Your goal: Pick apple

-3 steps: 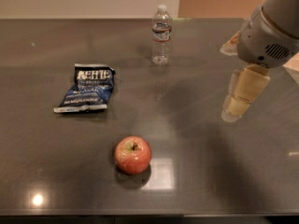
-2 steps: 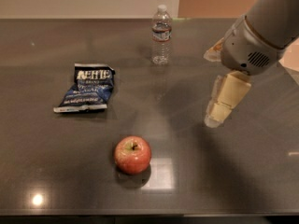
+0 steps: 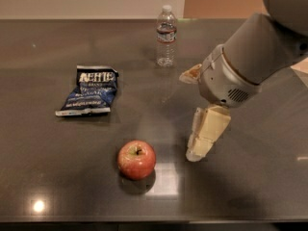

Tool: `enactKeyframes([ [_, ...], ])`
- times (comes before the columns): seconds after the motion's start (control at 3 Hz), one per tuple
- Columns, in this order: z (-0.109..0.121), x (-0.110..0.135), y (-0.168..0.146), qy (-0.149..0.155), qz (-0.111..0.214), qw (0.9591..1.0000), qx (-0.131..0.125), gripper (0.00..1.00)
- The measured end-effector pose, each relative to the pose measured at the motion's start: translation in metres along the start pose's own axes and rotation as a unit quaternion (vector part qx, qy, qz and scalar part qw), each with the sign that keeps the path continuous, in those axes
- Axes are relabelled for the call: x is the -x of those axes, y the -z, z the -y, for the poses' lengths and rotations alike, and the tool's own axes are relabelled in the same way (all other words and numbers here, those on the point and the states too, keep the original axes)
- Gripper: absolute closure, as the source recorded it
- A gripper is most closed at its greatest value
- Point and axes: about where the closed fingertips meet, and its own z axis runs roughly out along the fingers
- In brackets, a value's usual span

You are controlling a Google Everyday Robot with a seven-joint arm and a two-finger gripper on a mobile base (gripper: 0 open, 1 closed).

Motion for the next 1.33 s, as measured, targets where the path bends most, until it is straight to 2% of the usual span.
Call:
enactKeyframes([
  [0.33,-0.020,0.007,-0.032,0.035,-0.002,0.9990,0.028,0.00],
  [0.67,-0.037,0.016,-0.061,0.054,-0.003,0.9965,0.064,0.00],
  [1.0,-0.050,0.028,-0.080,0.069,-0.003,0.9937,0.088,0.00],
  [1.33,-0.058,0.039,-0.093,0.075,-0.007,0.9919,0.102,0.00],
])
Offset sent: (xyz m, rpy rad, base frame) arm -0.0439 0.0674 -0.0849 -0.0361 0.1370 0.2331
